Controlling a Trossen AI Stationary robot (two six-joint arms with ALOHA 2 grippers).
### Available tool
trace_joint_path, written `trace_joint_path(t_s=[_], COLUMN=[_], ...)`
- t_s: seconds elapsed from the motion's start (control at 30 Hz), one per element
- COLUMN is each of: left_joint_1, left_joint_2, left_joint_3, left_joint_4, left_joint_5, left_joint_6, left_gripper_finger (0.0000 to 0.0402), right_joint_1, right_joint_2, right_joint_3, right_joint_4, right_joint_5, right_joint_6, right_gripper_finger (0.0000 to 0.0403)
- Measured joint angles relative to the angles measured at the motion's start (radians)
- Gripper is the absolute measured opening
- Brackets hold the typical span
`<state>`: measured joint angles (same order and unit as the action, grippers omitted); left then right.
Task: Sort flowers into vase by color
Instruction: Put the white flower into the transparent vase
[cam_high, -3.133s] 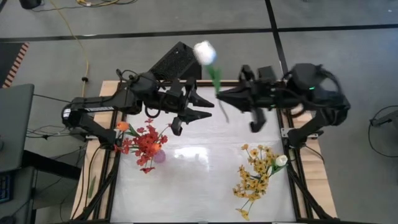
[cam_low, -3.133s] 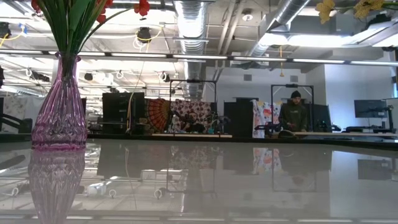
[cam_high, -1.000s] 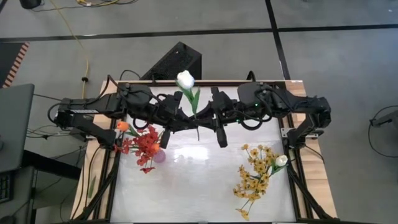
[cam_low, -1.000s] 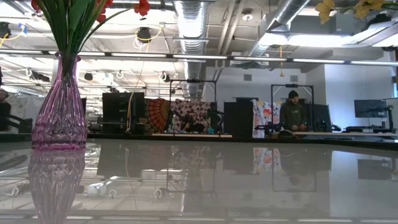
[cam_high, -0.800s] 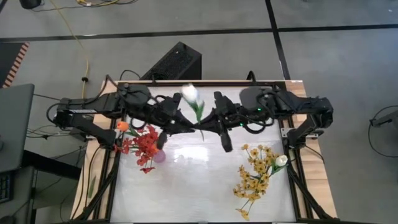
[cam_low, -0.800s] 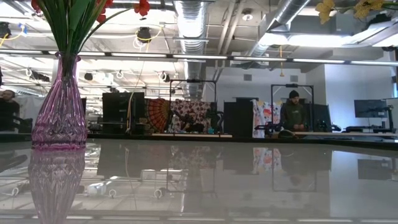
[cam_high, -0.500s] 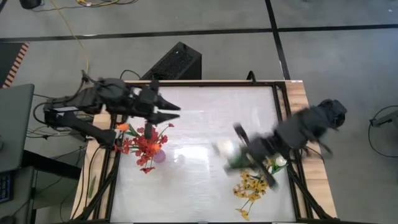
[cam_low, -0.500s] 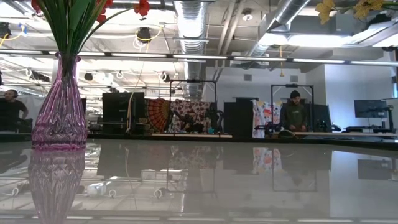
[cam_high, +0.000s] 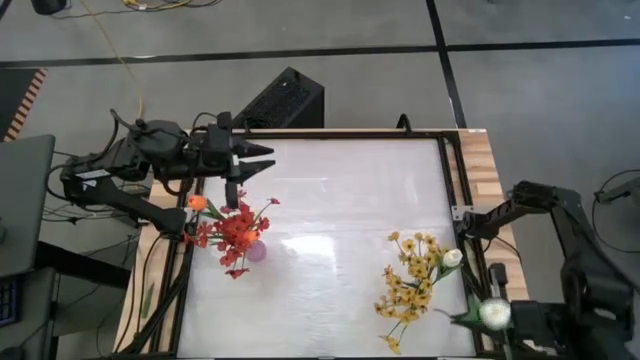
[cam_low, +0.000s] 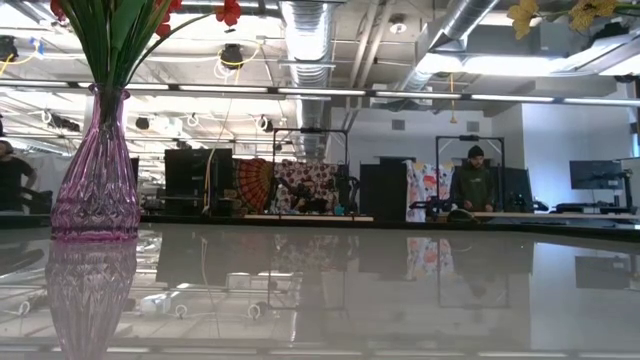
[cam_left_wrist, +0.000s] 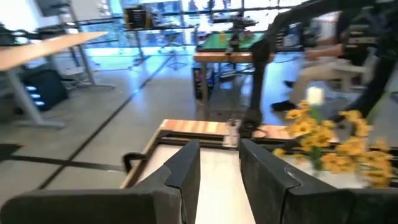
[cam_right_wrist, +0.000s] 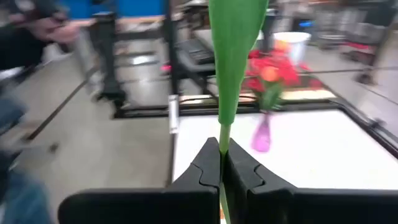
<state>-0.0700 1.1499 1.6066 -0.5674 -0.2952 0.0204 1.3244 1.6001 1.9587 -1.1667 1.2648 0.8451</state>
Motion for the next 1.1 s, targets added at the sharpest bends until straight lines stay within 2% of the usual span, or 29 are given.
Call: trace_joint_path(t_s=[0.07,0.17,0.27,0.57,1.1], left_joint_1=[0.011,0.043,0.084,0.131,0.131], left_joint_2=[0.002,0.002,0.002,0.002,0.002], left_joint_3=[0.0,0.0,0.0,0.0,0.0], left_joint_4=[0.001,0.008,0.013,-0.006,-0.011], left_joint_5=[-0.041,-0.082,-0.082,-0.031,-0.031], left_joint_6=[0.015,0.01,-0.021,-0.107,-0.164], left_gripper_finger=[0.01,0.01,0.01,0.01,0.01], right_joint_1=[0.013,0.009,-0.001,0.03,0.028], right_joint_2=[0.0,0.0,0.0,0.0,-0.001], right_joint_3=[-0.058,-0.16,-0.252,-0.431,-0.602], right_joint_4=[-0.1,-0.204,-0.243,-0.248,-0.272], right_joint_5=[0.061,0.074,0.072,0.07,0.074], right_joint_6=[0.195,0.448,0.59,0.774,0.882], right_gripper_finger=[0.0026,0.0026,0.0026,0.0026,0.0026])
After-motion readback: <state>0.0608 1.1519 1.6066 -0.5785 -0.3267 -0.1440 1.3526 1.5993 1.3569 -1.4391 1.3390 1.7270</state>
